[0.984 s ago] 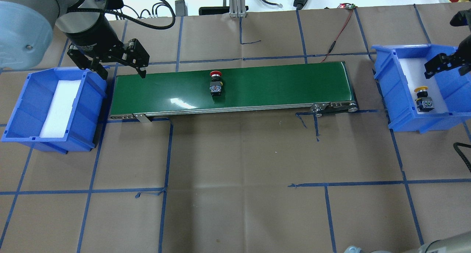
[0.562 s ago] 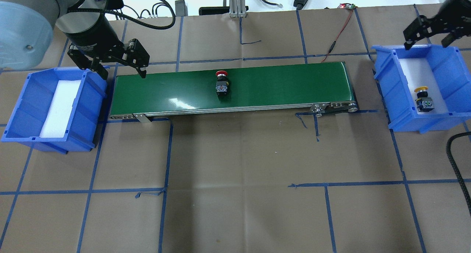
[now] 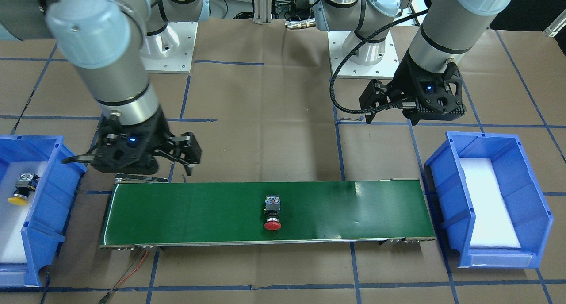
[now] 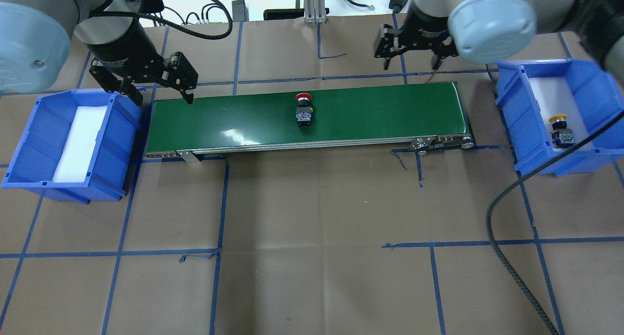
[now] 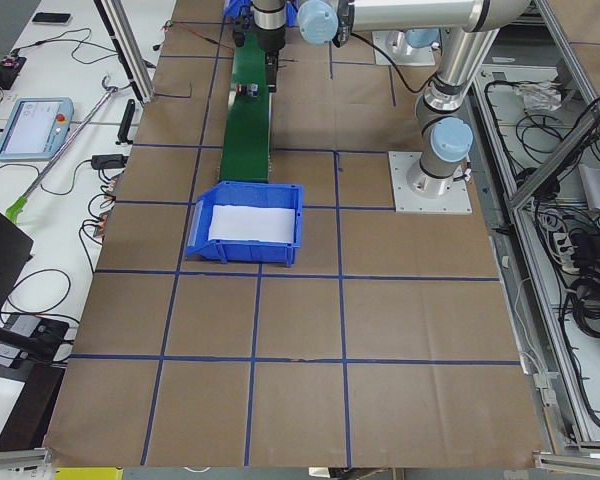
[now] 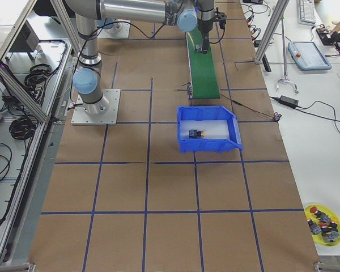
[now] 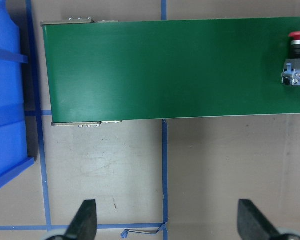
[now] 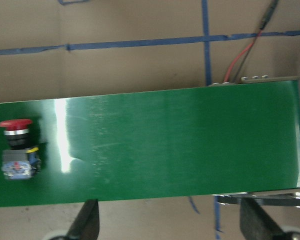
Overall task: Transport two buttons from left to right
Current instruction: 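Move the right gripper over the belt and wait for the red button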
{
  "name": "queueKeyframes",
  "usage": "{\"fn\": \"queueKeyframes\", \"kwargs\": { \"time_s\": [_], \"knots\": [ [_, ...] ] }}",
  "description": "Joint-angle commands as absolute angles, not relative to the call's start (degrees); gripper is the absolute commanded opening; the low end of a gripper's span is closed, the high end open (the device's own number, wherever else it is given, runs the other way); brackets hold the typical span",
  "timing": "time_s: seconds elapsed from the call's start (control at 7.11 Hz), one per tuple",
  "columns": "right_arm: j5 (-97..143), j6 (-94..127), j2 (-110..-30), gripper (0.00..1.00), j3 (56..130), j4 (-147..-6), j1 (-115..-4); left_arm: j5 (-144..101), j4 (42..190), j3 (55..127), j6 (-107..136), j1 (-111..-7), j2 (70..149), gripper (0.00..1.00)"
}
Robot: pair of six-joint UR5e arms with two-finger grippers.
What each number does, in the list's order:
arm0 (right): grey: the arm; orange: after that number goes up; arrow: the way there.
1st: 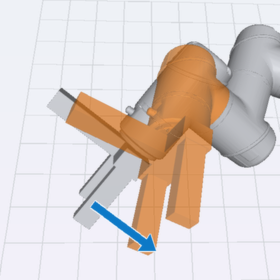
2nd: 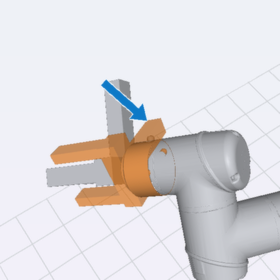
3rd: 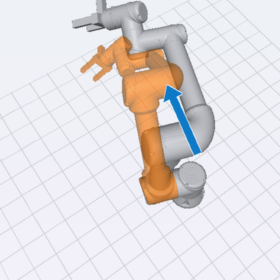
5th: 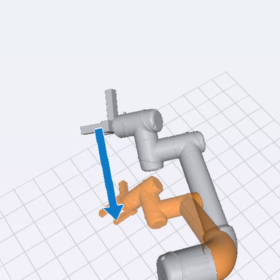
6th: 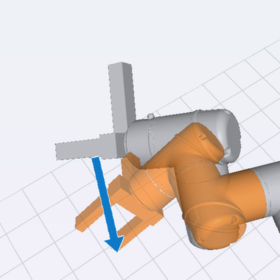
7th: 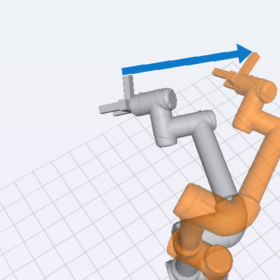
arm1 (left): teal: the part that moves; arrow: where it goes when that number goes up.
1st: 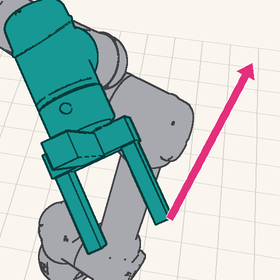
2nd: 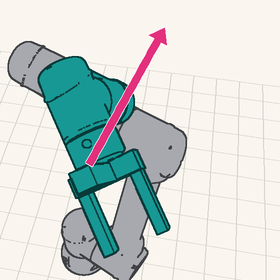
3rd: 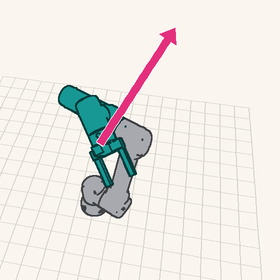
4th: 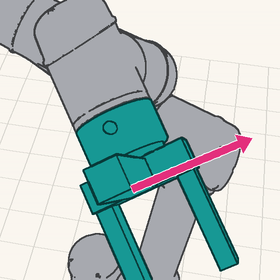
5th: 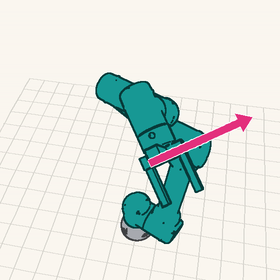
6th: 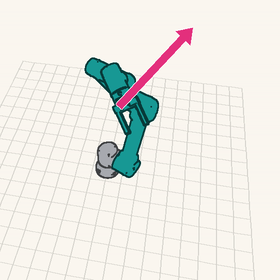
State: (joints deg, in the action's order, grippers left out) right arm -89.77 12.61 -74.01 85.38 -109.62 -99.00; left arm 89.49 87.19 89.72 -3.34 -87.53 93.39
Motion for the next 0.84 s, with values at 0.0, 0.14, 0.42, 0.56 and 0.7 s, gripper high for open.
{"fn": "queueKeyframes", "kwargs": {
  "time_s": [0.0,0.14,0.42,0.56,0.7],
  "knots": [
    [-89.8,21.0,-68.9,1.00,85.3,-116.3,-104.1,89.7,87.2,89.7,-3.4,-87.5,93.3,1.00],
    [-89.8,20.3,-68.0,1.00,85.7,-117.9,-103.8,89.9,87.2,89.6,-3.3,-87.5,93.3,1.00],
    [-94.0,16.1,-68.6,1.00,86.0,-117.4,-100.0,90.1,87.4,89.4,-3.3,-87.5,93.3,1.00],
    [-94.1,12.1,-69.0,1.00,85.9,-116.4,-96.7,90.1,87.4,89.3,-3.3,-87.5,93.3,1.00],
    [-94.0,7.3,-69.8,1.00,86.0,-114.5,-93.5,90.1,87.4,89.4,-3.3,-87.5,93.2,1.00]
  ]
}}
